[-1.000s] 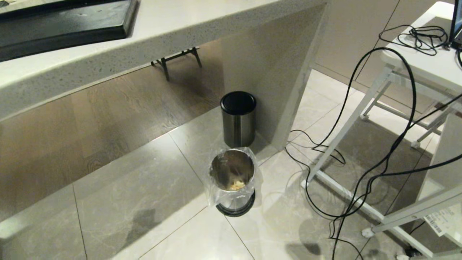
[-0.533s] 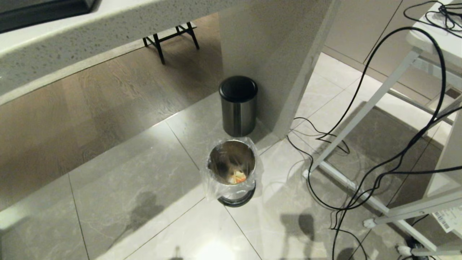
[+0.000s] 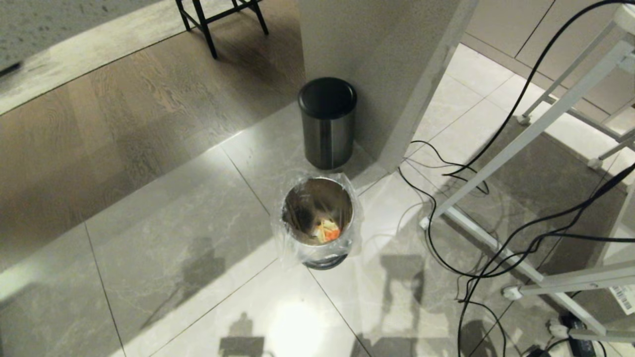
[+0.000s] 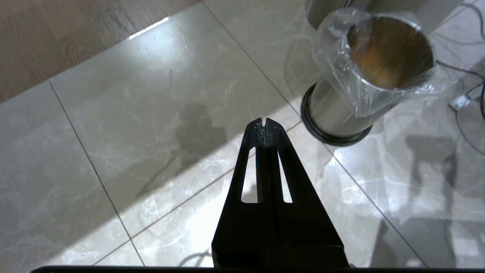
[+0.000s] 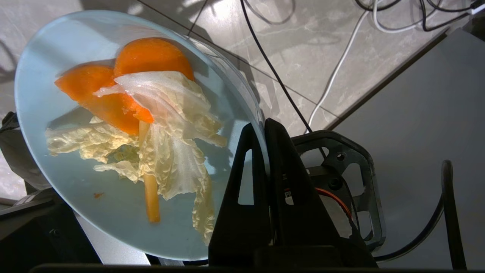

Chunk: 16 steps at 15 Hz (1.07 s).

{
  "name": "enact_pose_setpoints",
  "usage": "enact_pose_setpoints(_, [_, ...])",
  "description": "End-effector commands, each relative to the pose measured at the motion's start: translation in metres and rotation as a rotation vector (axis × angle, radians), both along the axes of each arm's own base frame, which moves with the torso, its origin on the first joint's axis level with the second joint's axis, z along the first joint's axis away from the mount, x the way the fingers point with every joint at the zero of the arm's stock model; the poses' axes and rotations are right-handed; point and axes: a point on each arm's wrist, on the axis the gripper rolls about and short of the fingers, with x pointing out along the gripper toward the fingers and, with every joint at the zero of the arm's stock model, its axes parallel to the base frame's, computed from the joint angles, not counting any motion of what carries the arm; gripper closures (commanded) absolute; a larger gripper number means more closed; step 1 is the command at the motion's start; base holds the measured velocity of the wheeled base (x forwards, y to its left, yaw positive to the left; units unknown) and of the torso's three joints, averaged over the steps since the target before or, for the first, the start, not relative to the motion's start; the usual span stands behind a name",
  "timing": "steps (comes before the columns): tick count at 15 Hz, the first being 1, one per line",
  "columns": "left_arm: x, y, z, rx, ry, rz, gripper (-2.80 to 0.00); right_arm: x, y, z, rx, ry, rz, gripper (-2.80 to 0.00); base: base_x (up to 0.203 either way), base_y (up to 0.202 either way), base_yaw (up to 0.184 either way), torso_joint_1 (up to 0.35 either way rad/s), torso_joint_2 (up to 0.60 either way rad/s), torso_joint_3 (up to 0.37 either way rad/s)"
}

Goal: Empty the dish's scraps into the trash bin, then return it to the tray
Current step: Move the bowl over the trash can

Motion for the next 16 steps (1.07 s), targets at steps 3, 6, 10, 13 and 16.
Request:
enact_pose_setpoints(3, [0.0,0.0,0.0,0.0,0.001,0.001,0.0,-0.001,0.0,-0.001,-0.001,0.005,-0.004,0.0,0.0,0.0,0.0,0.002,0.0,-0.192])
enact_pose_setpoints(6, [0.0,0.0,0.0,0.0,0.001,0.001,0.0,-0.001,0.0,-0.001,-0.001,0.005,-0.004,0.0,0.0,0.0,0.0,-0.002,0.0,-0.197])
enact_pose_setpoints(10, [0.0,0.0,0.0,0.0,0.001,0.001,0.0,0.0,0.0,0.0,-0.001,0.0,-0.004,0.0,0.0,0.0,0.0,0.005,0.0,-0.196])
enact_pose_setpoints(13, [0.0,0.0,0.0,-0.001,0.001,0.002,0.0,0.002,0.001,0.004,0.004,-0.022,-0.005,0.0,0.0,0.0,0.0,-0.002,0.0,-0.165])
enact_pose_setpoints(16, [0.0,0.0,0.0,-0.001,0.001,0.004,0.0,0.007,0.003,0.013,0.019,-0.059,-0.005,0.0,0.0,0.0,0.0,0.002,0.0,-0.033])
